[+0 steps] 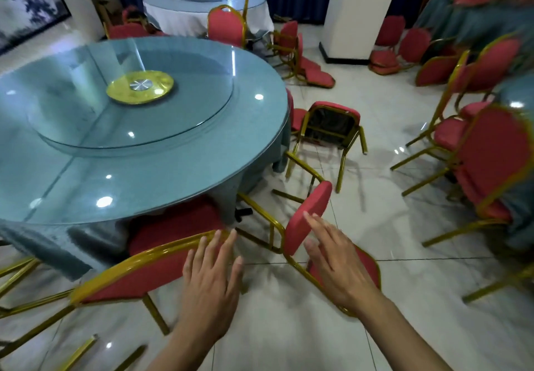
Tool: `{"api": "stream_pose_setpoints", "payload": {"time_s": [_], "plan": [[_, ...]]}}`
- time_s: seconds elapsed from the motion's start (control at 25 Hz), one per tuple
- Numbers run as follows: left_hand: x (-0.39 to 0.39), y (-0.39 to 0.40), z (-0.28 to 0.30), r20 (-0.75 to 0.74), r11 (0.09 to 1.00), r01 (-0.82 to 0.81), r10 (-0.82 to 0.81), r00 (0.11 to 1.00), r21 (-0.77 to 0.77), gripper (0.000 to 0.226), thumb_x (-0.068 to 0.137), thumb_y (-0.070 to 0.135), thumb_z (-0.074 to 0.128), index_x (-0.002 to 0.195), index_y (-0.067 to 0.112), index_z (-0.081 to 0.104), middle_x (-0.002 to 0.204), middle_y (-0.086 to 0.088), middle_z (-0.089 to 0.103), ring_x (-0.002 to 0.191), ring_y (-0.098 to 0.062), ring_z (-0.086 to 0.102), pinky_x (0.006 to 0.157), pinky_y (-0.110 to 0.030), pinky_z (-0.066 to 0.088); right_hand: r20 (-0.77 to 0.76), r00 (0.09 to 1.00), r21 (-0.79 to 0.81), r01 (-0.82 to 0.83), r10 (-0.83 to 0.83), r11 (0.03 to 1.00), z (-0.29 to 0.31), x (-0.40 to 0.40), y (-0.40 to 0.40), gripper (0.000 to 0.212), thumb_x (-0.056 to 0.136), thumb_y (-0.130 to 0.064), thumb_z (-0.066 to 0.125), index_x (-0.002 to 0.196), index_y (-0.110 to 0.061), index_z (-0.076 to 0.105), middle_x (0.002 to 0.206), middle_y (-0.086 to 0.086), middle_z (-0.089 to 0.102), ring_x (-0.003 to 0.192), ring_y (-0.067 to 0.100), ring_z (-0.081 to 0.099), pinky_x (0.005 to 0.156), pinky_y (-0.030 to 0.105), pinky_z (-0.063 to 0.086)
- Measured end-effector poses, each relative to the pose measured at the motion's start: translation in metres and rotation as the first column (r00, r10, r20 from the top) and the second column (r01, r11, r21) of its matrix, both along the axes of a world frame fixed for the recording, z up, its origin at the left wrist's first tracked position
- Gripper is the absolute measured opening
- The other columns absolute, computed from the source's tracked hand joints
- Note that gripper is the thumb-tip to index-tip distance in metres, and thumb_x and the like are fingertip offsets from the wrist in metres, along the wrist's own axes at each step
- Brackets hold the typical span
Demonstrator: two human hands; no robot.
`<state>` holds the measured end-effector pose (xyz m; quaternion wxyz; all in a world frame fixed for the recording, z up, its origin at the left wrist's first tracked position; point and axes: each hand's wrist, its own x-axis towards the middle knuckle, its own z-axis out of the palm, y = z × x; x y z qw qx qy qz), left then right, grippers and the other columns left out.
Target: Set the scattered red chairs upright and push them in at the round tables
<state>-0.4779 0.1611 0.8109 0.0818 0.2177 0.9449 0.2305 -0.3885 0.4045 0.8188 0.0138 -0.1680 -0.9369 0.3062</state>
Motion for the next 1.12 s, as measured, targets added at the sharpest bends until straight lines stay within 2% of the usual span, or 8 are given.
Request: {"api": "stream_pose_setpoints", "payload": {"time_s": [0.16,0.36,0.6,0.84,1.12], "plan": [[0.042,0.053,0.007,-0.041,1.000,0.009,-0.009,0.999,-0.010,0.077,0.084,0.074,-0.019,0.154,0.049,0.002,0.167,0.014,0.003,0.153,-0.007,-0.012,0.122,-0.031,-0.012,-0.053,0.998,0.038,0.020,-0.018,0.999,0.004,0.043,0.062,0.065,0.095,-0.079,0.004,0.155,-0.056,0.007,0.166,-0.018,0.020,0.152,0.005,0.016,0.125,0.045,0.020],[0.100,0.125,0.013,-0.089,1.000,-0.018,0.018,0.996,-0.001,0.074,0.091,0.069,-0.004,0.157,0.043,0.017,0.166,0.011,0.018,0.154,-0.012,0.002,0.122,-0.034,-0.003,-0.123,0.992,0.056,0.036,-0.029,0.998,0.007,0.114,0.153,0.063,0.101,-0.070,0.013,0.158,-0.045,0.018,0.164,-0.015,0.027,0.150,-0.001,0.019,0.124,0.042,0.021],[0.162,0.205,0.008,-0.078,1.000,0.001,-0.001,0.997,0.003,0.070,0.094,0.065,0.000,0.158,0.041,0.016,0.166,0.010,0.017,0.154,-0.011,0.003,0.123,-0.035,0.000,-0.108,0.991,0.034,0.079,-0.075,0.996,0.003,0.176,0.246,0.064,0.100,-0.070,0.016,0.158,-0.044,0.019,0.164,-0.013,0.027,0.150,0.002,0.020,0.125,0.039,0.019],[0.166,0.280,0.004,-0.084,1.000,0.001,0.001,0.996,0.031,0.069,0.095,0.065,0.001,0.157,0.042,0.017,0.166,0.010,0.018,0.154,-0.012,0.005,0.125,-0.037,0.002,-0.116,0.991,0.000,0.069,-0.068,0.998,-0.001,0.175,0.319,0.060,0.101,-0.069,0.018,0.157,-0.049,0.016,0.164,-0.013,0.026,0.150,0.006,0.022,0.123,0.045,0.024],[0.132,0.391,-0.014,-0.022,0.995,-0.053,0.054,0.998,0.082,0.066,0.097,0.064,0.003,0.158,0.042,0.016,0.166,0.010,0.017,0.154,-0.010,0.001,0.126,-0.038,0.001,-0.056,0.998,0.027,-0.007,0.009,1.000,-0.006,0.117,0.416,0.059,0.099,-0.071,0.017,0.156,-0.053,0.013,0.164,-0.011,0.026,0.150,0.008,0.023,0.123,0.043,0.025]]}}
